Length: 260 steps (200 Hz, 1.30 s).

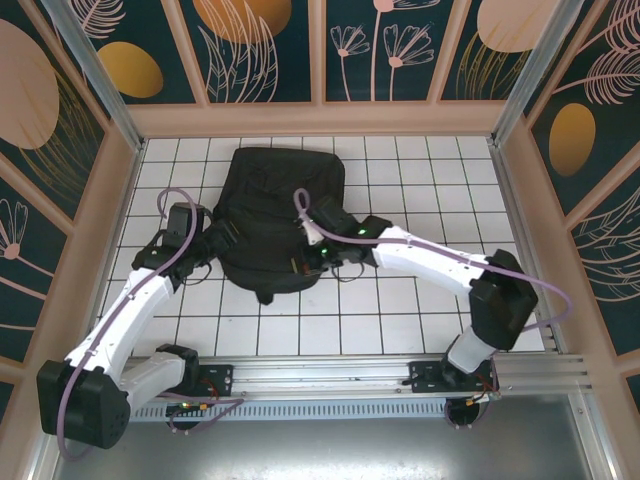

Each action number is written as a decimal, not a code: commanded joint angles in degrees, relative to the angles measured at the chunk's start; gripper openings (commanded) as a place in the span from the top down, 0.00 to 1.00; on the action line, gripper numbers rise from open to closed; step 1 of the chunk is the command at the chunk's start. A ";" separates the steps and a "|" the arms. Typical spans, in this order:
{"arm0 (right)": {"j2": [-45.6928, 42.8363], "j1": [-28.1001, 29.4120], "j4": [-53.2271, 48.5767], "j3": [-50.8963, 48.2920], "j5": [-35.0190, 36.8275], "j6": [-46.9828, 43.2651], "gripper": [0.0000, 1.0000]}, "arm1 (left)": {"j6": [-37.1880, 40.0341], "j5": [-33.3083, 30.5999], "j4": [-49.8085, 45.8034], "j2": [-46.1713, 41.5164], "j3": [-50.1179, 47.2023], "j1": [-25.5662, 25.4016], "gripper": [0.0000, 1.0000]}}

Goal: Pack the student bag
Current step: Zip the student bag at the center of the table.

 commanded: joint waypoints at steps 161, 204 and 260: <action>8.71 6.17 6.64 5.14 -8.44 1.35 1.00 | 4.77 -6.07 5.41 37.08 26.92 -8.94 0.34; 7.77 -0.40 8.21 4.54 -5.02 5.47 1.00 | 3.27 -13.83 -0.67 31.55 29.76 -7.38 0.33; 7.83 -3.93 15.76 0.94 -10.24 8.68 1.00 | -1.55 2.77 4.58 19.91 11.86 -5.69 0.38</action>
